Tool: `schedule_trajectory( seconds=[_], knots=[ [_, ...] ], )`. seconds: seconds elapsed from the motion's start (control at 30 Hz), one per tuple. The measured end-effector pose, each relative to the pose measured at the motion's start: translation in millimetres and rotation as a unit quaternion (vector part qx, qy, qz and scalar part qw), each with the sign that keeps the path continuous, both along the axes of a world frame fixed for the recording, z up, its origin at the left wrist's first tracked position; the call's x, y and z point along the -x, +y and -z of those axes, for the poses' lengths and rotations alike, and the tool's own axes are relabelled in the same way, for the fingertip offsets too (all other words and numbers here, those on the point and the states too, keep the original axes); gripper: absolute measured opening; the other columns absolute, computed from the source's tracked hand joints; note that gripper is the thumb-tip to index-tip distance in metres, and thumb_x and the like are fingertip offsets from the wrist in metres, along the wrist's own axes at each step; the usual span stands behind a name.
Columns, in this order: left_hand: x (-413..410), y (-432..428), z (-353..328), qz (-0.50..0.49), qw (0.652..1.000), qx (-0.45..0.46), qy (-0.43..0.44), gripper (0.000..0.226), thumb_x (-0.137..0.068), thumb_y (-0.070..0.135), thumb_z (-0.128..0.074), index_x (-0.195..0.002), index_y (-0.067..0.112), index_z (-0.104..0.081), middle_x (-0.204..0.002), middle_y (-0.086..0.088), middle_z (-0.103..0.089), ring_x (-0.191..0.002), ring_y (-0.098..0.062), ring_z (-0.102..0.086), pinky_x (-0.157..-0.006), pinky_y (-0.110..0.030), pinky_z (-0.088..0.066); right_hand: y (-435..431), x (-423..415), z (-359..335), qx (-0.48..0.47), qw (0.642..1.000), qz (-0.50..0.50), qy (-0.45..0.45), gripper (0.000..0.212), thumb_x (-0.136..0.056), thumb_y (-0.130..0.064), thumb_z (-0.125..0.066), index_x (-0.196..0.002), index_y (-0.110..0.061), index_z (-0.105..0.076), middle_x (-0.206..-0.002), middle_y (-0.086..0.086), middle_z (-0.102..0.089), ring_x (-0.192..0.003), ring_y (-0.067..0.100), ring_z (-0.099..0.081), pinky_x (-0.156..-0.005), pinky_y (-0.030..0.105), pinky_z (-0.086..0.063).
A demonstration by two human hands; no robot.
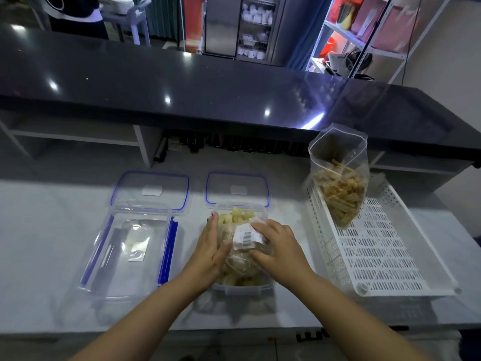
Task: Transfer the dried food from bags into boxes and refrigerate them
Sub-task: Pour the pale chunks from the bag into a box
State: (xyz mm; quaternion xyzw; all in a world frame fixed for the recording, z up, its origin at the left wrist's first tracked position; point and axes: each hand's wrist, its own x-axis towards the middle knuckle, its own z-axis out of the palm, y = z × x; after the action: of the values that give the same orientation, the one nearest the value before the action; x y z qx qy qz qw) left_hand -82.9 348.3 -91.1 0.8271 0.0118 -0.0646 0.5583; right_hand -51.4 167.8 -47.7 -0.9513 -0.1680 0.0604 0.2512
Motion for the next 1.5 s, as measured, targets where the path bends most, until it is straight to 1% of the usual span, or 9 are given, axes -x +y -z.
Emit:
schedule_trajectory(
  seconds=[0.1, 0.33, 0.5, 0.73, 1.0, 1.13, 1.27, 1.4, 1.5],
  knots=[
    [5, -8, 7, -0.068, 0.987, 0.146, 0.022, 0.08, -0.074, 0.079, -0.03, -0.144, 0.05, -0.004, -0.157, 0.012, -0.009, -0.144, -0.011, -0.015, -0.115, -0.047, -0.026, -6, 11, 3, -0.017, 1.0, -0.006, -0.008, 0.056, -0.081, -0.03, -0.069, -0.133, -0.029, -0.05, -0.137, -0.008, -0.044, -0.121, 0.015, -0.037, -0.098, 0.024, -0.035],
    [4, -15, 8, -0.097, 0.97, 0.223, 0.01, 0.055, -0.086, 0.06, -0.03, -0.139, 0.053, -0.017, -0.153, 0.007, -0.025, -0.135, -0.015, -0.036, -0.108, -0.046, -0.039, -6, 25, 14, -0.019, 0.998, -0.006, -0.054, 0.054, -0.071, -0.034, -0.079, -0.121, -0.027, -0.06, -0.126, -0.003, -0.047, -0.113, 0.014, -0.041, -0.087, 0.017, -0.036],
    [4, -13, 15, -0.098, 0.972, 0.215, -0.001, 0.056, -0.076, 0.079, -0.031, -0.13, 0.067, -0.019, -0.155, 0.012, -0.021, -0.14, -0.013, -0.028, -0.11, -0.049, -0.034, 11, 2, 15, -0.003, 0.998, 0.029, -0.064, 0.047, -0.074, -0.028, -0.078, -0.117, -0.022, -0.061, -0.124, 0.001, -0.049, -0.111, 0.019, -0.042, -0.088, 0.02, -0.037],
    [-1, -10, 16, -0.113, 0.983, 0.145, -0.007, 0.075, -0.081, 0.076, -0.023, -0.146, 0.04, -0.018, -0.154, 0.013, -0.023, -0.141, -0.006, -0.023, -0.115, -0.046, -0.026, 35, -38, 14, -0.003, 0.994, 0.078, -0.078, 0.046, -0.079, -0.031, -0.073, -0.122, -0.026, -0.056, -0.124, 0.0, -0.046, -0.114, 0.018, -0.038, -0.096, 0.028, -0.039],
    [-11, -5, -4, -0.088, 0.99, 0.114, -0.004, 0.049, -0.099, 0.046, -0.016, -0.146, 0.033, -0.018, -0.154, 0.014, -0.017, -0.139, 0.004, -0.012, -0.115, -0.022, -0.01, 28, -25, 9, 0.038, 0.998, 0.043, -0.024, 0.052, -0.088, -0.037, -0.062, -0.136, -0.03, -0.046, -0.143, 0.002, -0.034, -0.126, 0.022, -0.027, -0.103, 0.028, -0.028],
    [-10, -4, -3, -0.066, 0.993, 0.097, -0.002, 0.043, -0.101, 0.038, -0.015, -0.144, 0.039, -0.017, -0.154, 0.017, -0.013, -0.14, 0.004, -0.007, -0.115, -0.023, -0.007, 16, -6, 4, 0.074, 0.997, -0.005, -0.027, 0.045, -0.094, -0.038, -0.051, -0.138, -0.031, -0.046, -0.148, 0.0, -0.031, -0.128, 0.021, -0.025, -0.105, 0.029, -0.026],
    [-6, -5, -4, -0.065, 0.988, 0.141, 0.013, 0.038, -0.096, 0.054, -0.018, -0.134, 0.053, -0.016, -0.155, 0.018, -0.014, -0.141, 0.002, -0.011, -0.119, -0.033, -0.012, 8, 8, 3, 0.084, 0.995, -0.046, -0.041, 0.038, -0.097, -0.038, -0.045, -0.131, -0.028, -0.055, -0.146, -0.002, -0.036, -0.126, 0.02, -0.027, -0.105, 0.029, -0.027],
    [0, -2, -2, -0.044, 0.99, 0.136, 0.006, 0.065, -0.078, 0.075, -0.026, -0.137, 0.053, -0.01, -0.149, 0.026, -0.013, -0.142, -0.001, -0.011, -0.119, -0.043, -0.016, 4, 5, 0, 0.032, 0.999, -0.023, -0.004, 0.035, -0.098, -0.036, -0.045, -0.127, -0.025, -0.06, -0.141, -0.003, -0.039, -0.124, 0.017, -0.027, -0.098, 0.019, -0.024],
    [4, 1, -2, -0.022, 0.996, 0.088, -0.005, 0.084, -0.071, 0.078, -0.034, -0.143, 0.046, -0.006, -0.152, 0.022, -0.009, -0.143, -0.002, -0.007, -0.119, -0.041, -0.014, 4, -5, -5, -0.087, 0.994, 0.053, 0.028, 0.028, -0.096, -0.028, -0.051, -0.116, -0.018, -0.067, -0.125, 0.0, -0.05, -0.117, 0.017, -0.04, -0.092, 0.023, -0.033]
  ],
)
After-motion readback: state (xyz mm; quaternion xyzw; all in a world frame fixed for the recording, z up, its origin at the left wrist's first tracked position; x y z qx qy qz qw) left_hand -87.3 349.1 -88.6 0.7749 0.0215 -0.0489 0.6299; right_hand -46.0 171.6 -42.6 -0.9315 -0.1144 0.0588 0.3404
